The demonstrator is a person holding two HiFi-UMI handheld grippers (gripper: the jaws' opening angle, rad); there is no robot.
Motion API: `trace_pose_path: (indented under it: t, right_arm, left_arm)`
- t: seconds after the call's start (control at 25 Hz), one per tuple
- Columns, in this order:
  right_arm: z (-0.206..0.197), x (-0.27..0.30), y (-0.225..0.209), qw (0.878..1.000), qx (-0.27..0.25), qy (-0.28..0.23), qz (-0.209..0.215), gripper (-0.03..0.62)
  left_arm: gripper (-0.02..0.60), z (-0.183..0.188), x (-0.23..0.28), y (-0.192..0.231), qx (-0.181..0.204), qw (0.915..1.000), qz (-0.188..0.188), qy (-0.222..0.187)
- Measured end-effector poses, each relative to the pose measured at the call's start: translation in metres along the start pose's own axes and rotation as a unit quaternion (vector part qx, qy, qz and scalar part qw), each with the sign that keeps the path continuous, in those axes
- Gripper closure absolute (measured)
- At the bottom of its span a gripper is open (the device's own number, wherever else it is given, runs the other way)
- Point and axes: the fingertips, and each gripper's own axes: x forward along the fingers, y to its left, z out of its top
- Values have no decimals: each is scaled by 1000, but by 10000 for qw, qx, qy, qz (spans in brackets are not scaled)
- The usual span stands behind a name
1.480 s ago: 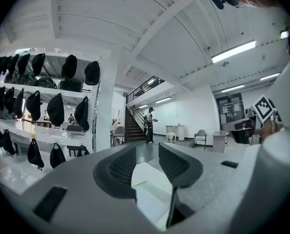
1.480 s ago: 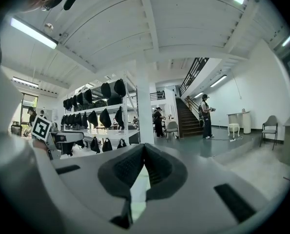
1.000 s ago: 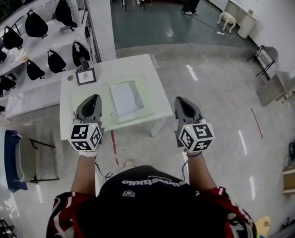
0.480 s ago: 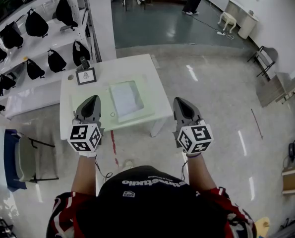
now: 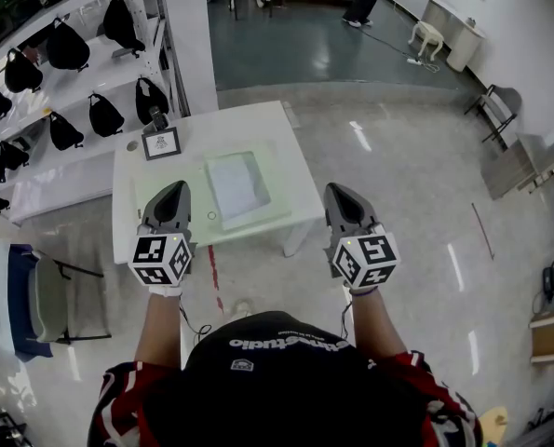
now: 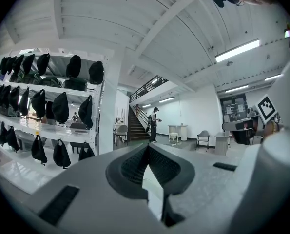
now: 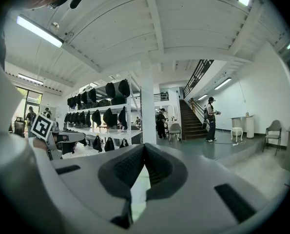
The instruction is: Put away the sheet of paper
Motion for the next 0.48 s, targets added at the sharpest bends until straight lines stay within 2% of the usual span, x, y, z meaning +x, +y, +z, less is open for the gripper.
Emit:
trace_pose_path:
  t: [0.48]
  right_arm:
    - [-3, 2, 1, 10000, 21, 21, -2, 594]
  left_arm:
    - [575, -2, -2, 1, -72, 10000, -31, 22]
